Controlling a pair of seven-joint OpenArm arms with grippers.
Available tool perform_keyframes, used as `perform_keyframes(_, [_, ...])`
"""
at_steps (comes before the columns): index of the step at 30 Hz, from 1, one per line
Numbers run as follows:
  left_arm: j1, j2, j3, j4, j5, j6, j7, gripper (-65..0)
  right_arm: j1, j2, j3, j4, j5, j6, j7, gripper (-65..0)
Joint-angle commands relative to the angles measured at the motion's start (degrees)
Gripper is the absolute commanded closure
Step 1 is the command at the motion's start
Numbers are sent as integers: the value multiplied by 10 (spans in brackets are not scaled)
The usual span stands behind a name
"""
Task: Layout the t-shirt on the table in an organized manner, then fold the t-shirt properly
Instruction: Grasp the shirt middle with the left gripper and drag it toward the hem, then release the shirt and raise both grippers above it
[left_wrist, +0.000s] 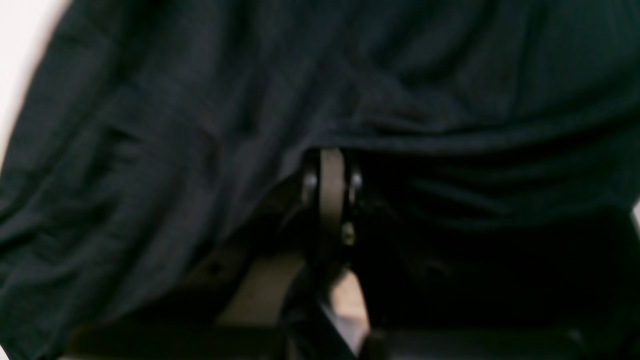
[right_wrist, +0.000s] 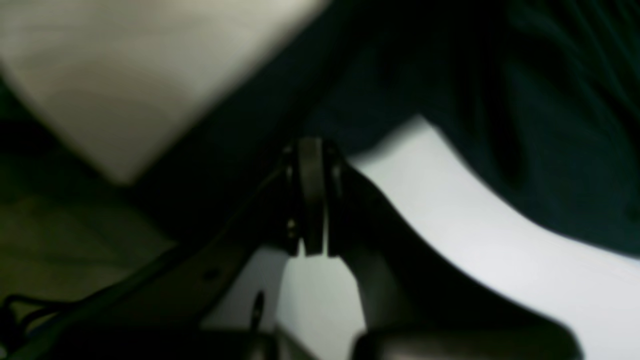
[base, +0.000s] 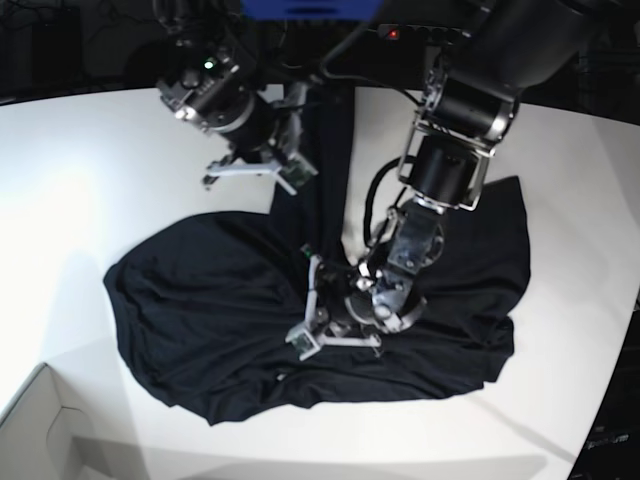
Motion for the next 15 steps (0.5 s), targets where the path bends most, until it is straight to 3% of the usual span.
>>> perform_keyframes(1, [-14,2,-12,14,-4,1,-4,0,2,-2,-5,5,5,1,8,0])
perform_keyframes(5, [-8,3,-34,72,-5,1,8,0,6,-2,-7,-38,5,1,12,0])
perform_keyframes(10, [40,-3,-37,208,-5,-6,90,0,17,-2,-10,-97,5,1,26,0])
perform_keyframes(15, [146,-16,-33,395,0,-7,165,0,25,-2,-6,-154,5,1,75,0])
